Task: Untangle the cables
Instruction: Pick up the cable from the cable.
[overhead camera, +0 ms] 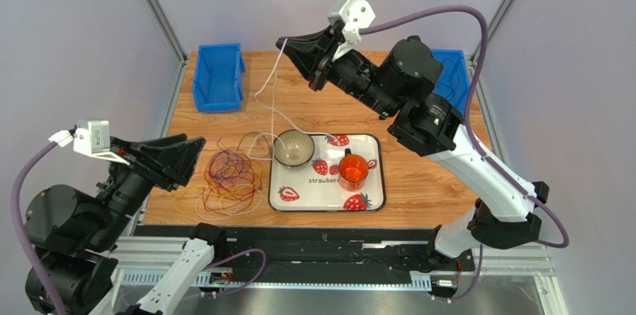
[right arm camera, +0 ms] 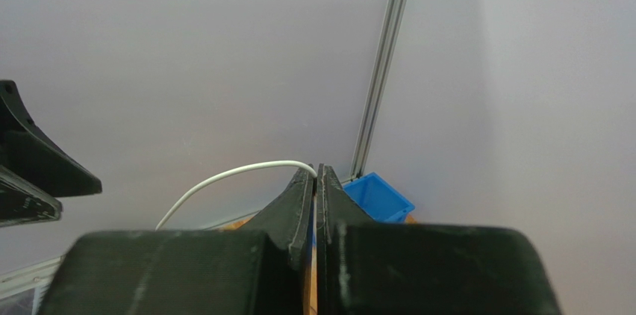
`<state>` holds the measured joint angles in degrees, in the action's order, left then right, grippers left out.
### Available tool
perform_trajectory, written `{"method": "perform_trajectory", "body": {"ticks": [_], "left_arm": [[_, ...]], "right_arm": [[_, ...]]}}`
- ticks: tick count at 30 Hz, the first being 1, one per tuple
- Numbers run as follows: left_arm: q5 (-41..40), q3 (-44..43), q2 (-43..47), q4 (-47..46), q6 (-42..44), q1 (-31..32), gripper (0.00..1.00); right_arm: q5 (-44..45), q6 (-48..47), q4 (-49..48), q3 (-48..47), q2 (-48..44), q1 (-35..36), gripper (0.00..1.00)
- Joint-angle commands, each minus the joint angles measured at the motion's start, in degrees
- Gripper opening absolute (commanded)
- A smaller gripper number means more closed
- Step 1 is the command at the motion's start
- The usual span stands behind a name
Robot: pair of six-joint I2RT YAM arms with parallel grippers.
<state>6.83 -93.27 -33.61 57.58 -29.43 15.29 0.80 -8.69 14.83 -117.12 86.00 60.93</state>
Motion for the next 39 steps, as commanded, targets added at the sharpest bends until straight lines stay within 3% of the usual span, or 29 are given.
{"method": "perform_trajectory", "body": {"ticks": [1, 11, 18, 25, 33, 39], "left_arm": [[9.0, -0.3, -1.5, -8.4, 2.4, -0.2, 0.64], [26.7, -0.2, -8.4, -22.2, 2.7, -0.2, 0.58], [35.4, -0.4, -14.1, -28.5, 2.2, -0.3, 0.55], [47.7, 1.9, -17.9, -41.3, -6.9, -0.2, 0.55], [52.6, 4.8, -17.9, -45.2, -9.6, -0.2, 0.50], [49.9, 5.0, -17.2, -38.6, -5.0, -0.2, 0.49]], "right_arm": [[0.7, -0.5, 2.9, 2.8, -3.7, -0.1, 0.00], [-9.4, -0.6, 2.7, 13.4, -16.5, -0.1, 0.00], [-15.6, 1.6, 4.8, 13.6, -18.8, -0.1, 0.00], [-19.7, 3.1, 5.3, 12.5, -17.4, -0.1, 0.00], [-21.5, 4.6, 3.2, 12.2, -15.4, -0.1, 0.00], [-22.7, 5.6, 2.0, 11.4, -13.8, -0.1, 0.00]]}}
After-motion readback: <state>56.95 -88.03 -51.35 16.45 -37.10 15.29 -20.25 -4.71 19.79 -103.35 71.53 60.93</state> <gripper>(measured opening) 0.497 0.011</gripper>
